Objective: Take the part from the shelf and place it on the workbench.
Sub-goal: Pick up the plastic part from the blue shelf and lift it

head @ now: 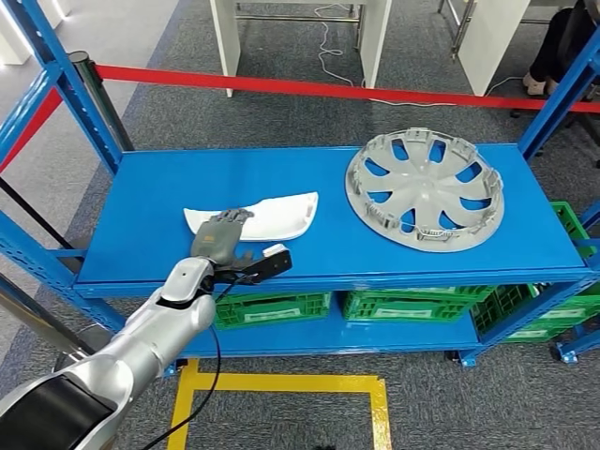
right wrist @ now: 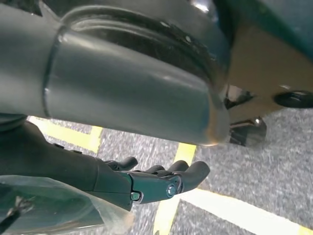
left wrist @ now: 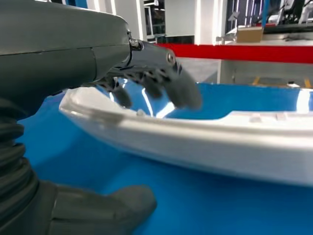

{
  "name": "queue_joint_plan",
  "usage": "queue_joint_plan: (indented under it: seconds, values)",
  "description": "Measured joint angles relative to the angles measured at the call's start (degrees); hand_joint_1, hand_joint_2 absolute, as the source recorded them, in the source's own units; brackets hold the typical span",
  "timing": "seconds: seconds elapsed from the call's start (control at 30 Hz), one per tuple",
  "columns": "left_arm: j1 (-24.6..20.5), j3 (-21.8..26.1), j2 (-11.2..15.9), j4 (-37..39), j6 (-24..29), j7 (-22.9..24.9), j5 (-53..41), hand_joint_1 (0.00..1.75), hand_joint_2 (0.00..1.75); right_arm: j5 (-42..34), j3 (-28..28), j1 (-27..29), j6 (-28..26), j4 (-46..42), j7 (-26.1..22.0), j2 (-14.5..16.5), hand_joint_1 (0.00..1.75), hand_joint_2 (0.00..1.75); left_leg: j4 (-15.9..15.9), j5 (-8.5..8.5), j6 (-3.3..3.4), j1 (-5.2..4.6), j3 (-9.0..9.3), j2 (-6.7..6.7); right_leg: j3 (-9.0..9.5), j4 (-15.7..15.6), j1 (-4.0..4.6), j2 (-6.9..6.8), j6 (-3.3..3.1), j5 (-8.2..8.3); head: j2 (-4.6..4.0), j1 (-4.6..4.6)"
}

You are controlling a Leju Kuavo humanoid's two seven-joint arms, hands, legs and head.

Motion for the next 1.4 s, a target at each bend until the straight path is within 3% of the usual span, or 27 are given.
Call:
queue_joint_plan:
  seconds: [0.03,0.1,0.17,0.27,0.33,0.37,0.43,0.5,0.53,0.57,0.6,0.67,0.77,0.83,0.87,0.97,1.0,1.03,1.07,1.13,1.2,1.23,1.33,1.4]
  values:
    - [0.01,0.0,-0.11,0.23,-0.07,0.01,0.0,1.75,1.75,-0.03,0.0,0.05,0.01,0.0,-0.02,0.0,0.0,0.0,0.03,-0.01,-0.02,0.01,0.02,0.01,0.57,-1.33,-0.04,-0.03,0.05,1.33,0.0,0.01]
    - [-0.1,0.01,-0.35,0.48,-0.24,0.01,-0.01,1.75,1.75,-0.05,0.0,0.04,0.02,0.0,-0.06,0.0,0.0,0.0,0.22,-0.14,-0.23,0.04,0.02,-0.03,4.28,-9.08,-0.2,-0.19,0.13,5.2,0.0,0.02]
    - [-0.3,0.01,-0.52,0.61,-0.92,-0.13,0.11,1.75,1.75,-0.06,0.0,-0.1,0.01,0.01,-0.2,0.01,0.0,0.0,0.76,-0.34,-0.7,-0.2,-0.28,-0.13,7.52,-15.23,-0.26,-0.22,-0.21,6.98,0.0,0.03]
    - [-0.44,-0.01,-0.75,0.7,-1.49,-0.85,0.39,1.75,1.75,-0.06,-0.01,-0.02,-0.05,0.02,-0.43,0.01,0.0,0.0,1.03,-0.35,-1.37,-0.33,-0.54,-0.2,8.27,-16.31,-0.11,-0.13,-1.21,6.98,0.0,0.08]
    - [-0.53,-0.01,-0.83,0.71,-1.26,-1.25,0.5,1.75,1.75,-0.08,-0.02,0.02,-0.15,0.02,-0.52,-0.02,0.0,0.0,2.61,-1.63,-1.89,-0.15,-1.14,-0.21,8.37,-16.43,-0.2,-0.17,-1.91,7.13,0.0,-0.03]
    - [-0.52,-0.01,-0.82,0.71,-1.13,-1.38,0.58,1.75,1.75,-0.09,-0.02,0.0,-0.18,0.02,-0.56,-0.03,0.0,0.0,5.0,-3.12,-2.21,-0.05,-2.14,-0.22,8.41,-16.5,-0.29,-0.2,-2.19,7.19,0.0,-0.1]
    - [-0.33,-0.01,-0.78,0.73,-0.99,-1.75,0.89,1.75,1.75,-0.1,-0.02,0.03,-0.14,0.02,-0.61,-0.03,0.0,0.0,12.67,-6.84,-2.72,0.11,-5.44,-0.23,8.42,-16.5,-0.28,-0.22,-2.46,7.17,0.0,-0.24]
    - [-0.03,0.01,-0.69,0.78,-0.97,-2.23,1.41,1.75,1.75,-0.12,-0.02,0.17,-0.08,0.02,-0.66,-0.04,0.0,0.0,17.72,-8.19,-2.82,0.16,-7.71,-0.23,8.45,-16.5,-0.26,-0.23,-2.48,7.17,0.0,-0.23]
    - [0.04,0.01,-0.66,0.79,-0.97,-2.43,1.63,1.75,1.75,-0.13,-0.02,0.23,-0.05,0.02,-0.69,-0.04,0.0,0.0,17.06,-7.23,-2.71,0.16,-7.38,-0.23,8.49,-16.5,-0.26,-0.21,-2.48,7.17,0.0,-0.24]
    - [0.04,0.01,-0.64,0.8,-0.97,-2.57,1.84,1.75,1.75,-0.14,-0.02,0.25,-0.04,0.02,-0.73,-0.03,0.0,0.0,14.16,-5.38,-2.51,0.15,-5.98,-0.23,8.56,-16.5,-0.25,-0.17,-2.48,7.17,0.0,-0.23]
    - [-0.02,0.02,-0.64,0.8,-0.98,-2.75,2.01,1.75,1.75,-0.15,-0.02,0.25,-0.04,0.02,-0.78,-0.03,0.0,0.0,9.99,-3.27,-2.23,0.12,-3.93,-0.24,8.63,-16.5,-0.25,-0.12,-2.46,7.16,0.0,-0.23]
    - [-0.21,0.09,-0.64,0.8,-1.25,-3.56,2.68,1.75,1.75,-0.16,-0.02,0.23,-0.04,0.02,-0.99,-0.02,0.0,0.0,2.96,-0.98,-1.76,-0.08,-0.49,-0.27,8.62,-16.46,-0.1,-0.02,-2.17,7.15,0.0,-0.21]
    - [-0.43,0.34,-0.63,0.79,-2.99,-6.64,4.7,1.75,1.75,-0.1,-0.02,0.28,-0.01,0.02,-1.57,-0.02,0.0,0.0,0.75,-0.92,-1.26,-0.35,0.35,-0.33,8.52,-16.67,-0.13,-0.02,-1.2,7.34,0.0,-0.16]
    - [-0.68,0.69,-0.57,0.65,-4.24,-9.14,6.48,1.75,1.75,-0.02,-0.02,0.3,0.02,0.02,-1.96,-0.02,0.0,0.0,0.1,-0.46,-0.59,-0.19,0.56,-0.27,7.99,-15.84,-0.22,-0.05,-0.71,6.52,0.0,-0.11]
    - [-0.75,0.97,-0.55,0.5,-4.2,-10.24,7.48,1.75,1.75,0.01,-0.02,0.3,0.03,0.02,-2.08,-0.02,0.0,0.0,-0.23,-0.21,-0.28,-0.06,0.64,-0.23,7.01,-13.83,-0.22,-0.06,-0.55,5.21,0.0,-0.01]
    - [-0.21,1.81,-0.53,0.06,-2.28,-12.3,9.97,1.75,1.75,0.01,-0.02,0.45,0.01,0.02,-2.19,-0.02,0.0,0.0,-0.38,-0.01,0.02,-0.03,0.53,-0.1,1.87,-2.74,-0.28,-0.1,-0.25,0.1,0.0,0.22]
    - [0.17,2.09,-0.54,-0.06,-1.48,-12.72,10.66,1.75,1.75,0.01,-0.02,0.55,-0.02,0.02,-2.19,-0.02,0.0,0.0,-0.36,-0.01,0.02,-0.05,0.52,-0.07,0.85,-0.54,-0.29,-0.11,-0.12,-0.33,0.0,0.21]
    - [0.57,2.41,-0.57,-0.23,-0.68,-13.19,11.52,1.75,1.75,0.01,-0.02,0.65,-0.05,0.02,-2.19,-0.02,0.0,0.0,-0.33,-0.02,0.02,-0.04,0.52,-0.06,0.73,-0.28,-0.32,-0.12,-0.03,0.19,0.0,0.23]
    - [0.94,2.82,-0.62,-0.47,0.12,-13.77,12.71,1.75,1.75,0.01,-0.02,0.72,-0.12,0.02,-2.18,-0.02,0.0,0.0,-0.29,-0.02,0.01,-0.02,0.53,-0.06,1.41,-1.71,-0.36,-0.14,0.03,1.39,0.0,0.22]
    - [1.57,4.04,-0.87,-1.11,1.4,-15.5,16.19,1.75,1.75,0.01,-0.02,0.76,-0.34,0.02,-2.16,-0.02,0.0,0.0,-0.08,-0.14,-0.17,0.05,0.52,-0.09,4.71,-8.41,-0.51,-0.24,0.1,4.79,0.0,0.22]
    - [2.08,5.64,-1.25,-1.93,2.42,-17.78,20.8,1.75,1.75,0.0,-0.02,0.64,-0.6,0.04,-2.11,-0.01,0.0,0.0,0.41,-0.36,-0.65,-0.13,0.26,-0.19,7.98,-14.59,-0.52,-0.27,0.0,6.45,0.0,0.28]
    - [2.42,6.53,-1.44,-2.53,2.98,-19.04,23.42,1.75,1.75,-0.01,-0.02,0.6,-0.74,0.05,-2.09,0.02,0.0,0.0,0.64,-0.42,-0.92,-0.24,0.09,-0.24,8.87,-16.18,-0.49,-0.24,-0.2,6.6,0.0,0.29]
    - [3.69,8.75,-1.87,-4.94,4.32,-22.07,30.48,1.75,1.75,-0.06,-0.03,0.8,-1.16,0.05,-2.09,0.09,0.0,0.0,0.81,-0.4,-1.46,-0.19,-0.09,-0.28,9.09,-16.41,-0.27,-0.09,-1.16,6.45,0.0,0.26]
    - [4.45,9.58,-1.86,-6.82,4.72,-23.2,33.8,1.75,1.75,-0.1,-0.05,0.86,-1.35,0.04,-2.13,0.09,0.0,0.0,2.65,-1.87,-1.95,0.03,-0.84,-0.28,9.12,-16.49,-0.31,-0.11,-1.81,6.59,0.0,0.18]
